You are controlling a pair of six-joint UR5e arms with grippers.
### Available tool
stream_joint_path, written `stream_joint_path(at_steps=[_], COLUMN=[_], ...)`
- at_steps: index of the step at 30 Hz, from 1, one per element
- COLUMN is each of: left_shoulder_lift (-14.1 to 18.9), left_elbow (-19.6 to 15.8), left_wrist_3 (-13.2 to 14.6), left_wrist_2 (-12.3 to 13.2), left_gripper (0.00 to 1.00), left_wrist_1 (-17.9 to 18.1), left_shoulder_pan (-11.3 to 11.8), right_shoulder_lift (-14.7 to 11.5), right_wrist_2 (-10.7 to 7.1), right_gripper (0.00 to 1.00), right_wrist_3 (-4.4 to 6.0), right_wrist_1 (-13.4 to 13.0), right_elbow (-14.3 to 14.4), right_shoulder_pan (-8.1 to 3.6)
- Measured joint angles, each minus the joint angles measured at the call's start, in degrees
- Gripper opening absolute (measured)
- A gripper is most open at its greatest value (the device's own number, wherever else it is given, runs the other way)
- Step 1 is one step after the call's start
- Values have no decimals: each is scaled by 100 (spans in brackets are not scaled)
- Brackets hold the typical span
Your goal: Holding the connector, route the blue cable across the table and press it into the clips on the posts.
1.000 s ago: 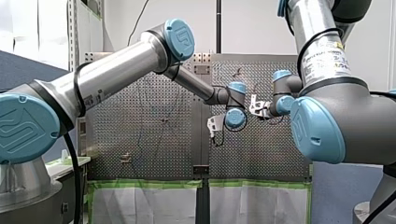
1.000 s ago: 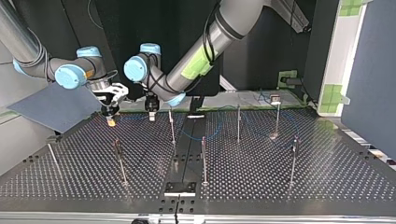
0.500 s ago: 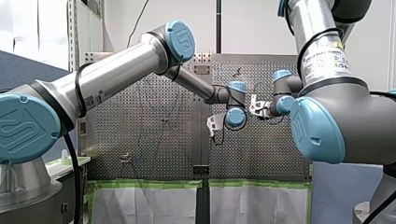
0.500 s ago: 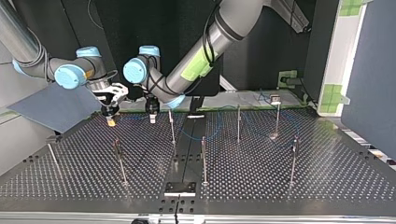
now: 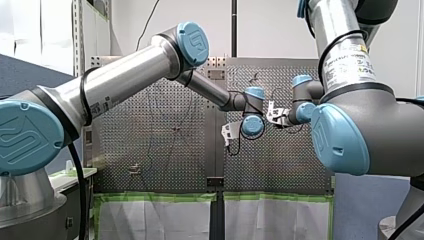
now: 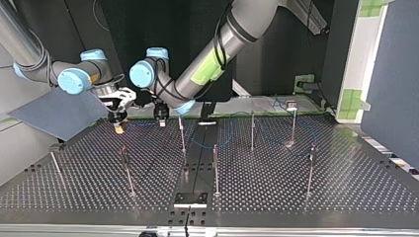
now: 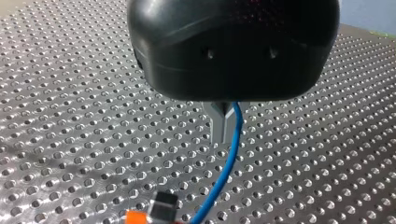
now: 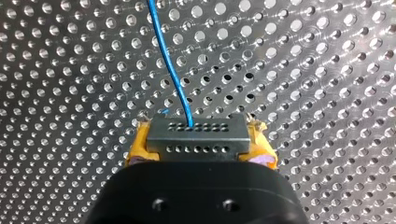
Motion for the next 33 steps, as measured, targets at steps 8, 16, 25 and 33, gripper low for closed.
stream_joint_path(at_steps=[8, 16, 25, 33], left_shoulder_lift=[130, 460, 906, 1106], left_elbow=[29, 22, 15, 10], left_wrist_3=[-150, -197, -170, -123], left_wrist_2=[-311, -552, -654, -812], left_gripper=[0, 0, 0, 0], left_wrist_1=[-224, -525, -698, -803], left_shoulder_pan=[-73, -171, -344, -426], right_shoulder_lift=[-39, -342, -774, -1166], right_wrist_2=[-1, -14, -161, -310], right_gripper=[0, 0, 0, 0], right_wrist_3=[37, 179, 348, 358], right_wrist_1=[36, 195, 491, 717], right_elbow=[-97, -271, -309, -374], right_shoulder_pan=[1, 43, 40, 25])
